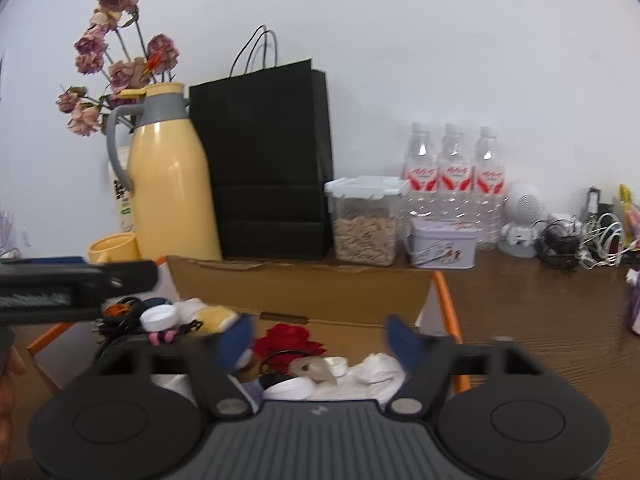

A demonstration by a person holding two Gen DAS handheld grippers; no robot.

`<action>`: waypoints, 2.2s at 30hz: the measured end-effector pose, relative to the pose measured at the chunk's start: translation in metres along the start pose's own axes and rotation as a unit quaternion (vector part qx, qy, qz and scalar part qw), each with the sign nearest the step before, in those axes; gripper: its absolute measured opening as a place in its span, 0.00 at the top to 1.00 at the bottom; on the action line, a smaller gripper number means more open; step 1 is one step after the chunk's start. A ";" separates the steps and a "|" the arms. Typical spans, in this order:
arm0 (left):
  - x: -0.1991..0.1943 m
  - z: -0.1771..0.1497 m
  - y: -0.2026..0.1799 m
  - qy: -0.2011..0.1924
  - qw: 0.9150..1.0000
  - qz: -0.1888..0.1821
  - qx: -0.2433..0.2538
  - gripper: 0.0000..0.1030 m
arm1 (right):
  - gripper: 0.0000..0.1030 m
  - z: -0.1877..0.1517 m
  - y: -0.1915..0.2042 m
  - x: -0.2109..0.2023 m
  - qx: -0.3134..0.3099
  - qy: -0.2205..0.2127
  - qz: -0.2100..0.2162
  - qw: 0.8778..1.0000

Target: Organize objects

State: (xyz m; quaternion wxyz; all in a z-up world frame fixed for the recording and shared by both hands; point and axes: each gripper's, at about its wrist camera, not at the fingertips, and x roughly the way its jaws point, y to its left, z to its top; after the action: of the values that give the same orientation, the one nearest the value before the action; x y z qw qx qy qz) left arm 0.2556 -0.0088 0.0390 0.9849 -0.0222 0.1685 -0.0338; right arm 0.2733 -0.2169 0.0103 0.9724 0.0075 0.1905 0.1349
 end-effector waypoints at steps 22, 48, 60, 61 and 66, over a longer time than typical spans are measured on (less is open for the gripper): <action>-0.045 0.010 0.002 -0.034 0.999 0.013 0.009 0.00 | 0.00 0.012 0.005 -0.043 -0.008 -0.027 -0.008 1.000; -0.182 -0.053 0.024 0.053 0.999 0.008 0.007 0.00 | 0.00 -0.044 0.043 -0.176 0.012 0.036 0.006 0.999; -0.180 -0.067 0.025 0.080 0.997 0.010 0.002 0.00 | 0.00 -0.055 0.045 -0.174 0.017 0.063 0.005 0.998; -0.180 -0.067 0.025 0.080 0.997 0.010 0.002 0.00 | 0.00 -0.055 0.045 -0.174 0.017 0.063 0.005 0.998; -0.180 -0.068 0.025 0.080 0.997 0.010 0.002 0.00 | 0.00 -0.054 0.044 -0.174 0.017 0.063 0.005 0.998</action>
State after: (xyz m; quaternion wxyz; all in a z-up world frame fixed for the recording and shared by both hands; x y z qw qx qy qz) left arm 0.0651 0.0271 0.0335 0.9685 -0.0156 0.2471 -0.0264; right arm 0.0866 -0.2222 0.0269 0.9574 0.0163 0.2537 0.1367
